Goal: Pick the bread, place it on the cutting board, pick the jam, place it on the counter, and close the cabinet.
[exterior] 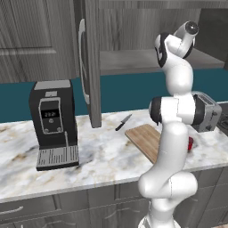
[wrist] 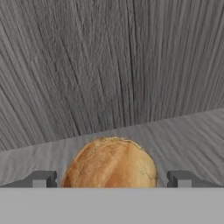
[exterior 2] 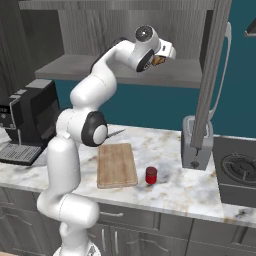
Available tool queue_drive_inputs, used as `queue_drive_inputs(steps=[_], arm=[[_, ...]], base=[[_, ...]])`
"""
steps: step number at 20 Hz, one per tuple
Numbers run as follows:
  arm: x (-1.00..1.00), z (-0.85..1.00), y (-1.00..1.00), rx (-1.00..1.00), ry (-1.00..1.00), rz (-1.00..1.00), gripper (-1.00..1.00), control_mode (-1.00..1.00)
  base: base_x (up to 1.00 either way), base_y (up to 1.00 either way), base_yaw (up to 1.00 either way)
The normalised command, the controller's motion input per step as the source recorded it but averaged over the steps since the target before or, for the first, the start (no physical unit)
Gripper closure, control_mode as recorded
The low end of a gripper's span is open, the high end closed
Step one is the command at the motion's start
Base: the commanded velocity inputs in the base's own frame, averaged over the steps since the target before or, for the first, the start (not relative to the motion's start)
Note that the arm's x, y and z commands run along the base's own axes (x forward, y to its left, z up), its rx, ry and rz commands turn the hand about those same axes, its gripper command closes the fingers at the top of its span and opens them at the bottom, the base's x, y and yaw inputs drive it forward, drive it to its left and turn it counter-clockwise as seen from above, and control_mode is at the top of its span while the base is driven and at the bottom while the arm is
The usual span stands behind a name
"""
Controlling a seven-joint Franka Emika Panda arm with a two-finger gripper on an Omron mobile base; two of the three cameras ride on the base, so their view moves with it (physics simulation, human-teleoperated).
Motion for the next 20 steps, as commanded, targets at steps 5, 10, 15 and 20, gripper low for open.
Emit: queue_drive_inputs(steps=[5,10,15,20], arm=[[0.00,0.00,0.00,0.00,0.00,0.00,1.00,-1.00],[0.00,0.00,0.00,0.00,0.00,0.00,1.00,-1.00],[-0.06,0.01,0.00,0.00,0.00,0.00,1.00,-1.00],[-0.63,0.05,0.00,0.00,-0.01,0.00,1.00,-1.00]], base=[[0.00,0.00,0.00],[0.00,0.00,0.00],[0.00,0.00,0.00],[0.00,0.00,0.00]])
